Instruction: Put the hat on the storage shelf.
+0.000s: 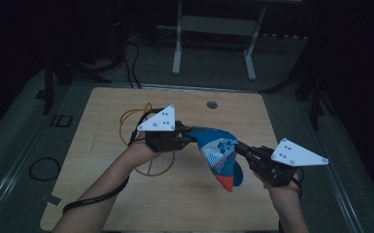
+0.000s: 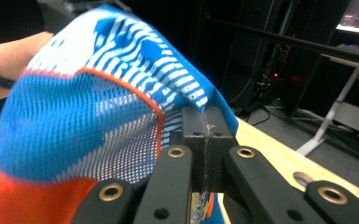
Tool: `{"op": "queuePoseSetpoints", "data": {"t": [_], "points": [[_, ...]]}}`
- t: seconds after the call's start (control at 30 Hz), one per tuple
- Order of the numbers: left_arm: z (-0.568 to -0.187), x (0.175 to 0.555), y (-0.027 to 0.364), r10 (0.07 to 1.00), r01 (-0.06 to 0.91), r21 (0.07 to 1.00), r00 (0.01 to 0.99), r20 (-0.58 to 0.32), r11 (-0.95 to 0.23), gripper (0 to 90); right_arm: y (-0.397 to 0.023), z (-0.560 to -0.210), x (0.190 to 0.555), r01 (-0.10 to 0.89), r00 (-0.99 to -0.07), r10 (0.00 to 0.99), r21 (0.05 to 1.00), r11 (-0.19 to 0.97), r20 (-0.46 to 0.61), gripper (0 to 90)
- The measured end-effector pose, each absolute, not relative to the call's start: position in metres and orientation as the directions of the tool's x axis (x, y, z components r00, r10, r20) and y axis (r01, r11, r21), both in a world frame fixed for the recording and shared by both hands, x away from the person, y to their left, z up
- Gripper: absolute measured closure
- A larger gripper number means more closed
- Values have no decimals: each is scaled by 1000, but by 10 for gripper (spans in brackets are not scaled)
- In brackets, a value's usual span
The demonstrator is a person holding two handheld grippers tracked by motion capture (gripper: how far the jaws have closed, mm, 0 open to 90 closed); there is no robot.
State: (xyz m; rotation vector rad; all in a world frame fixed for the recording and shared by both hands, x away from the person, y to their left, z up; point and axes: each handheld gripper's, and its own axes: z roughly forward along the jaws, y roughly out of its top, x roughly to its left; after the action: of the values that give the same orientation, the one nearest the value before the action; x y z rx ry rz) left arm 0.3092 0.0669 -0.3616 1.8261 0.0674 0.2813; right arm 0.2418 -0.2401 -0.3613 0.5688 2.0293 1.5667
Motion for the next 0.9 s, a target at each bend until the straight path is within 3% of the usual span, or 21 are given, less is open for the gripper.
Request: {"op": "queuePoseSetpoints", "data": {"t": [0.13,0.27,0.73,0.9], "points": [[-362,306,68,210,-105,944,962,176,-313,595,-241,-352,244,9,-772,619,973,232,-141,900],[-361,303,73,234,-112,935,952,199,-338,510,-243,-343,245,-4,-764,628,973,229,-151,900],[-362,275,120,477,-26,953,861,175,-302,388,-240,-330,249,-16,-752,642,977,211,-150,900],[-371,272,146,573,39,953,806,149,-302,247,-232,-324,255,-25,-750,640,975,222,-165,900]]}}
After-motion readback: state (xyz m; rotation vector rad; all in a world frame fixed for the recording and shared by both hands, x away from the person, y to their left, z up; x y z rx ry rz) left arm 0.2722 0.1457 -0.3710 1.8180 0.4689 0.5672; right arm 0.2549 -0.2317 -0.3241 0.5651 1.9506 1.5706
